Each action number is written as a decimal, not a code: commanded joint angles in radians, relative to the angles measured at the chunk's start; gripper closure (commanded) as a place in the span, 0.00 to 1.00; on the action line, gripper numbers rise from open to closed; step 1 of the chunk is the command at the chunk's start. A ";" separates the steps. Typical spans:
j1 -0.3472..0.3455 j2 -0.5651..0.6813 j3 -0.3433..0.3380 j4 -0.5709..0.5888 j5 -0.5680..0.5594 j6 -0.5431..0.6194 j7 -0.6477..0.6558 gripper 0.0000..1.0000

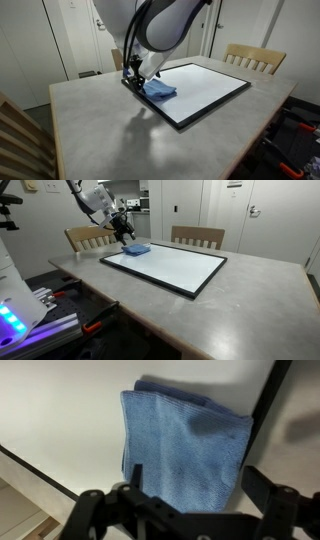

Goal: Use the cloth to wipe the white board

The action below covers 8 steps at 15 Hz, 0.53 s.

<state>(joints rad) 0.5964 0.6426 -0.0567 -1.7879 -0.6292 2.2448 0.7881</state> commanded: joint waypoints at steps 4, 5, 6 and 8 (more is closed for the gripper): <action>0.004 0.050 0.016 0.024 -0.027 -0.012 0.144 0.00; 0.006 0.054 0.016 0.022 -0.028 -0.015 0.160 0.00; 0.006 0.058 0.016 0.020 -0.029 -0.017 0.171 0.00; 0.010 0.061 0.013 0.017 -0.039 -0.029 0.186 0.00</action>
<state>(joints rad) 0.6029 0.6883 -0.0438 -1.7846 -0.6353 2.2427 0.9414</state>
